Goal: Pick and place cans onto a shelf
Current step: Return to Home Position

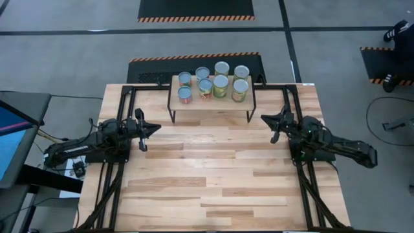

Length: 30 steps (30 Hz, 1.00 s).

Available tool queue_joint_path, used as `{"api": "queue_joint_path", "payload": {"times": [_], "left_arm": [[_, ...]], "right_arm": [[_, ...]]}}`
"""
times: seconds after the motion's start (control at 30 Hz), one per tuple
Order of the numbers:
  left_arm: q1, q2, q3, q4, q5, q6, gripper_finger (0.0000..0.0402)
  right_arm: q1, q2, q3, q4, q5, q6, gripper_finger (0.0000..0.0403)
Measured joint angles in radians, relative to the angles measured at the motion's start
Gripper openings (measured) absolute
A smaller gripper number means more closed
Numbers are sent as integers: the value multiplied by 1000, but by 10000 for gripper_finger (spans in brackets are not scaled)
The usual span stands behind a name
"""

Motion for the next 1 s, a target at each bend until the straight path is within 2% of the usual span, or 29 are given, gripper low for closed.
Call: {"api": "queue_joint_path", "payload": {"times": [0.27, 0.33, 0.43, 0.63, 1.0], "left_arm": [[0, 0, 0, 0, 0, -6, 14], [-11, 44, 3, 33, -8, -7, 14], [-26, 160, 8, 6, -16, -7, 14], [-26, 288, 15, -50, -27, -7, 14], [-26, 391, 16, -57, -48, -7, 14]], "right_arm": [[0, 0, 0, 0, 0, 0, 49], [0, 0, 0, -1, -1, 0, 49], [0, -1, 0, -2, -2, 0, 49], [0, -1, 0, -2, -2, 0, 49], [0, -1, 0, -4, -1, 0, 49]]}}
